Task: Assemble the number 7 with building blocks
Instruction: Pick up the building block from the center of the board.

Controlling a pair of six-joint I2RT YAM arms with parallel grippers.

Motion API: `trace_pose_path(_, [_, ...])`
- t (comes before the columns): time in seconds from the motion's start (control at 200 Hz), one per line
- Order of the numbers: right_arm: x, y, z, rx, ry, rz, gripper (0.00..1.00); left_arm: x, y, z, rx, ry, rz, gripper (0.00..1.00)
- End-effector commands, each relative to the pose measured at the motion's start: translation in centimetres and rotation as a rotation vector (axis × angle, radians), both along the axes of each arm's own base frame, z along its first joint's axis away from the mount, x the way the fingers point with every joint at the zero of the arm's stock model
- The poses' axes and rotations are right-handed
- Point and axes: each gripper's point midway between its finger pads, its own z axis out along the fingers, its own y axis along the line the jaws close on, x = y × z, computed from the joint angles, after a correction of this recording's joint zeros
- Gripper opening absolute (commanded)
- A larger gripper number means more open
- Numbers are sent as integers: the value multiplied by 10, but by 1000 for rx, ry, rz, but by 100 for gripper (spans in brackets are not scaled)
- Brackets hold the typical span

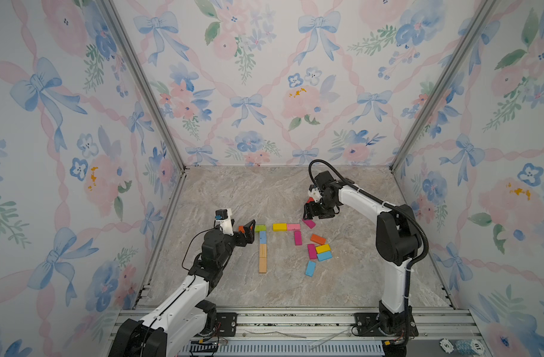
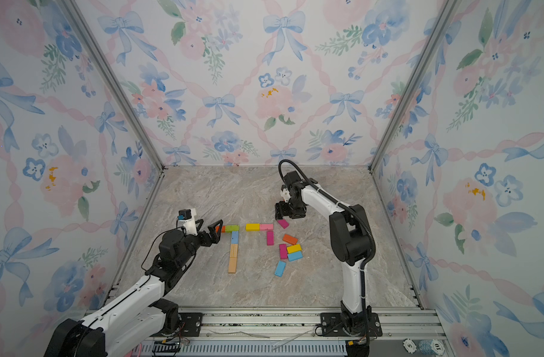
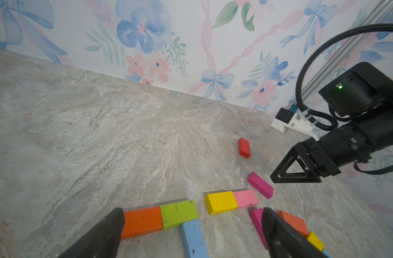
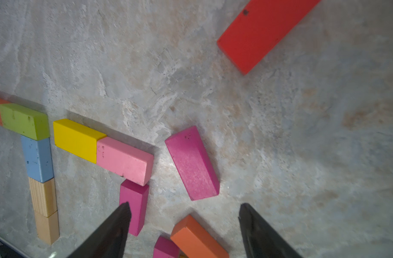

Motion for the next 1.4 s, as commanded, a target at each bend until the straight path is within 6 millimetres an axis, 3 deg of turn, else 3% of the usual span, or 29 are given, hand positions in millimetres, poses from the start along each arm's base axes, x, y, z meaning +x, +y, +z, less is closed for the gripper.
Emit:
trace_pose_path(0.0, [-5, 3, -6, -41, 28, 36, 78, 2, -1, 9, -5, -21, -8, 98])
trace_pose_path(0.41, [-5, 13, -22, -93, 53, 86, 78, 2, -1, 9, -6, -26, -8, 98])
trace_pose_path(0.945, [-5, 2, -39, -238, 32, 121, 71, 1, 0, 10, -7, -29, -7, 98])
trace_pose_path(1.395, [3, 1, -51, -275, 7, 124, 58, 1, 0, 9, -8, -29, -5, 98])
